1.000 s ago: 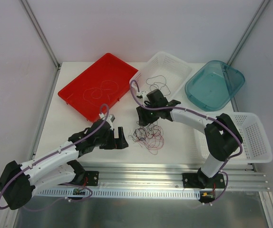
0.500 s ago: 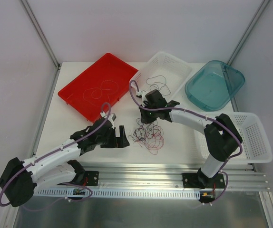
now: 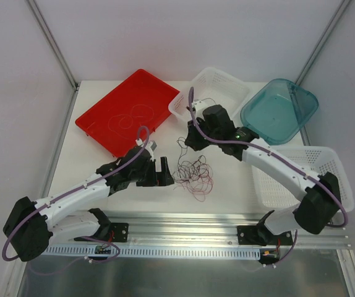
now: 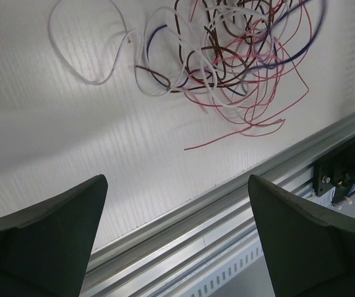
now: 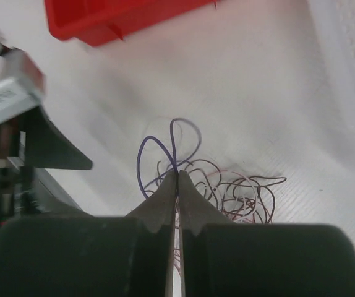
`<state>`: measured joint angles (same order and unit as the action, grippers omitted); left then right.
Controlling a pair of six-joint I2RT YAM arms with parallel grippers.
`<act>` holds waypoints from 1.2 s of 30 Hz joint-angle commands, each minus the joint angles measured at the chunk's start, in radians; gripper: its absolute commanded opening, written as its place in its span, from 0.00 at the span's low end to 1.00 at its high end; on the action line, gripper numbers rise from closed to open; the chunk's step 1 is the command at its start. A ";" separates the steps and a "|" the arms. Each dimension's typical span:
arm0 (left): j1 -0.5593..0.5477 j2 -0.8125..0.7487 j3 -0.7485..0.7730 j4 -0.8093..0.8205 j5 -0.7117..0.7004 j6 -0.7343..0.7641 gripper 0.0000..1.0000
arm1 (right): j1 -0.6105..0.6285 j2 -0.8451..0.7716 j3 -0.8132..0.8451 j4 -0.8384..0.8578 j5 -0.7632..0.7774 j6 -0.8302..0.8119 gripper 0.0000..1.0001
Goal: Untangle the cables
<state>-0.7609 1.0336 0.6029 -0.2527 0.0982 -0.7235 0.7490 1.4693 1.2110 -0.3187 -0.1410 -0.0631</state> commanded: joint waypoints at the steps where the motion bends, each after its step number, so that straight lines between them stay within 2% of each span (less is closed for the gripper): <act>1: -0.014 0.034 0.067 0.041 0.023 0.007 0.99 | 0.007 -0.119 0.070 -0.029 0.046 0.046 0.01; 8: -0.025 0.101 0.127 0.105 0.018 0.021 0.99 | 0.021 -0.240 0.096 -0.031 0.069 0.105 0.01; 15: -0.043 0.204 0.147 0.239 -0.002 0.012 0.99 | 0.020 -0.322 0.177 -0.043 0.121 0.128 0.01; 20: -0.044 0.296 0.181 0.272 -0.025 -0.014 0.99 | 0.021 -0.329 0.300 -0.108 0.116 0.105 0.01; 28: -0.049 0.466 0.247 0.329 -0.077 -0.080 0.99 | 0.021 -0.356 0.340 -0.114 0.106 0.124 0.01; 32: -0.049 0.525 0.247 0.329 -0.150 -0.126 0.94 | 0.021 -0.383 0.364 -0.126 0.109 0.118 0.01; 33: -0.048 0.542 0.244 0.329 -0.170 -0.131 0.87 | 0.021 -0.397 0.378 -0.135 0.110 0.114 0.01; 36: -0.045 0.566 0.229 0.329 -0.193 -0.137 0.81 | 0.021 -0.415 0.398 -0.160 0.135 0.086 0.01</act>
<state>-0.7994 1.5837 0.8234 0.0483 -0.0238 -0.8280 0.7658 1.1049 1.5417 -0.4698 -0.0341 0.0406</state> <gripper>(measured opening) 0.832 0.015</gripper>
